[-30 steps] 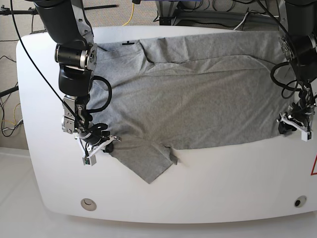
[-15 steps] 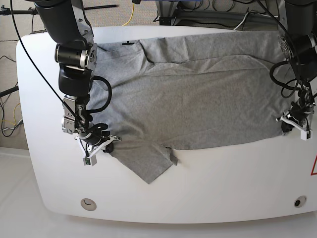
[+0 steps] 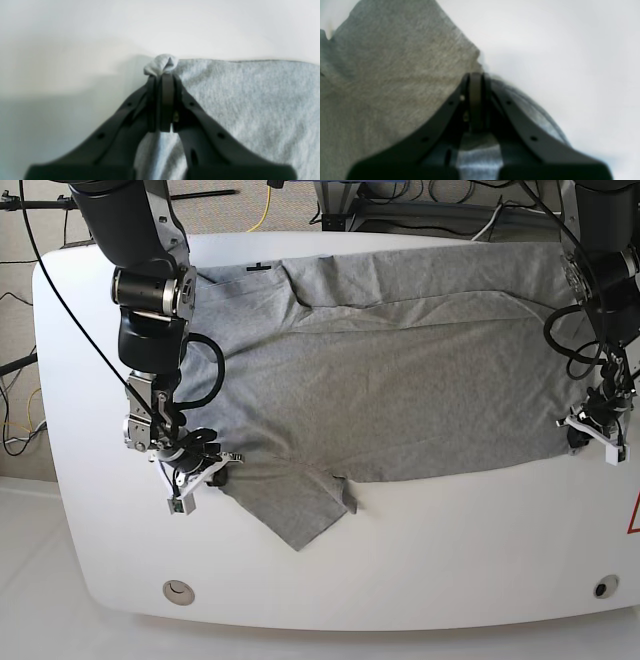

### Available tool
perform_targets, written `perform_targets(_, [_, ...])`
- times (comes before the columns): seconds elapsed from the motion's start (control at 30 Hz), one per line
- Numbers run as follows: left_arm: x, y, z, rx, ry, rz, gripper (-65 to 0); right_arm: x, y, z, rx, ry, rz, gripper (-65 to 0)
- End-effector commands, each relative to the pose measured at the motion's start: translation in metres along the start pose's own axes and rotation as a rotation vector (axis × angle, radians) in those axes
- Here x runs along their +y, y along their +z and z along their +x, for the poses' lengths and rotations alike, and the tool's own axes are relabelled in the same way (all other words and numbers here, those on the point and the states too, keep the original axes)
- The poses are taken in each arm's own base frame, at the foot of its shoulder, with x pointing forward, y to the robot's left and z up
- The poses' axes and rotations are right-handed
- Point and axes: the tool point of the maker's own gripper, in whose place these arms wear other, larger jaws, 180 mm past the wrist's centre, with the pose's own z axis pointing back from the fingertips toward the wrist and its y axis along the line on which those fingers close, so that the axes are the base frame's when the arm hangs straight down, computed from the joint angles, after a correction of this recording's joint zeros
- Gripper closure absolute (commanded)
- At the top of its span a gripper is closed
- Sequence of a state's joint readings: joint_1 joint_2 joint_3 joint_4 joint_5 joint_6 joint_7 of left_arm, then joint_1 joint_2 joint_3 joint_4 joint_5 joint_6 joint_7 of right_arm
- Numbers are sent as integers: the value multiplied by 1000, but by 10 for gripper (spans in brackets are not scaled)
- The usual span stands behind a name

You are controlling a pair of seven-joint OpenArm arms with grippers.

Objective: Fold the T-shirt properly
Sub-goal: 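Lift the hem and fold it over toward the folded edge with both grippers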

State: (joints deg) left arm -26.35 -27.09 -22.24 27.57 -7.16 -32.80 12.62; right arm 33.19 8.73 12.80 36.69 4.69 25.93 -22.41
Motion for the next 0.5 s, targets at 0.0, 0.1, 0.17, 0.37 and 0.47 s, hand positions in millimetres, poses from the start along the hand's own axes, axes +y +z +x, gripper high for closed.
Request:
perform_targets(0.0, [8,6,30,-66,-25,17,-6,-3,9,39,-81,40,-12,0])
perform_targets(0.1, [7,8,34,-71,-43,20,-6,-2,16,45,-93,72,-18,0])
perform_targets(0.17, [7,10,36,-77,-54,20,-7,-1,20,49,-104,87,-21,0])
perform_targets(0.37, [-1,18,59,-116,-132,12,-6,-2,30,45,-108,113,-36,0])
perform_targets(0.47, [-5,20,62,-119,-155,8,-8,-3,33,43,-106,122,-41,0])
